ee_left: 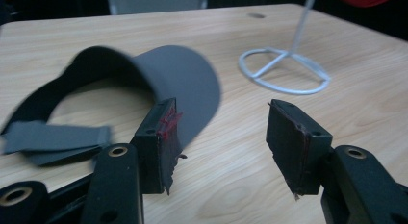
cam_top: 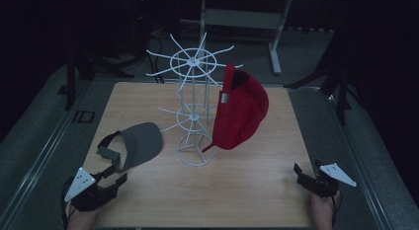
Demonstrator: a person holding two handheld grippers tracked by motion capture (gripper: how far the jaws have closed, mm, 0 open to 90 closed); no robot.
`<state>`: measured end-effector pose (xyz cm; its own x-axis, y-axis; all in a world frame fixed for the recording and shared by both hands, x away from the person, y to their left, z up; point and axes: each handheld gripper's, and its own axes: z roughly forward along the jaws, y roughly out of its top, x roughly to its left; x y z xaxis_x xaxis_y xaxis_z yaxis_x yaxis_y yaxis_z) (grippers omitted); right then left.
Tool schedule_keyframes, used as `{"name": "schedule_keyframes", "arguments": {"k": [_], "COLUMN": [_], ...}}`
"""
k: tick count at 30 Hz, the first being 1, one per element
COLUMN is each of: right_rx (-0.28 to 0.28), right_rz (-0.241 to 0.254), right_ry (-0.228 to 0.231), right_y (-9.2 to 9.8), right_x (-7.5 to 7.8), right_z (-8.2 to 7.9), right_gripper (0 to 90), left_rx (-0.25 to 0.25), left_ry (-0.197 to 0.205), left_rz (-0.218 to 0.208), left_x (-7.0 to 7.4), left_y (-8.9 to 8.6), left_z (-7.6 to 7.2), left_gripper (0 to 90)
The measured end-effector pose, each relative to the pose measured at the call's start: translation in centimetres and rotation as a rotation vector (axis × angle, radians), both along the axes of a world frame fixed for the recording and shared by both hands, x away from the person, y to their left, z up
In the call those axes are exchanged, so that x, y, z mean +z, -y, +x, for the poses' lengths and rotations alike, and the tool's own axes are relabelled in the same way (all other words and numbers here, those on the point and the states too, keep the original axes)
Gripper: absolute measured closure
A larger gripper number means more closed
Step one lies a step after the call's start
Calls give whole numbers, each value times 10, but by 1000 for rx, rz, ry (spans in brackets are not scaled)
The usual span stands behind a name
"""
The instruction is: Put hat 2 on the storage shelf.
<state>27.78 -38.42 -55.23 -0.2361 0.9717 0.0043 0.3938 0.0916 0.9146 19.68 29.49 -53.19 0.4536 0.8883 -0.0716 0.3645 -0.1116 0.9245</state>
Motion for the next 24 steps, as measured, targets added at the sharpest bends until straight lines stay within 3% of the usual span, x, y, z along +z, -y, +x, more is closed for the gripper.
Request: {"name": "schedule_keyframes", "arguments": {"k": [14, 18, 24], "right_rx": [11, 14, 13], "right_rz": [1, -1, 9], "right_ry": [-12, -15, -15], "right_y": [-1, -1, 0], "right_x": [0, 0, 0], "right_z": [1, 1, 0], "right_gripper": [148, 150, 151], "left_rx": [99, 100, 90], "left_ry": [-67, -76, -100], "left_rz": [38, 45, 99], "left_x": [-11, -9, -7], "left_y": [-33, -37, -38], "left_z": [16, 32, 60], "left_gripper": [443, 432, 431]}}
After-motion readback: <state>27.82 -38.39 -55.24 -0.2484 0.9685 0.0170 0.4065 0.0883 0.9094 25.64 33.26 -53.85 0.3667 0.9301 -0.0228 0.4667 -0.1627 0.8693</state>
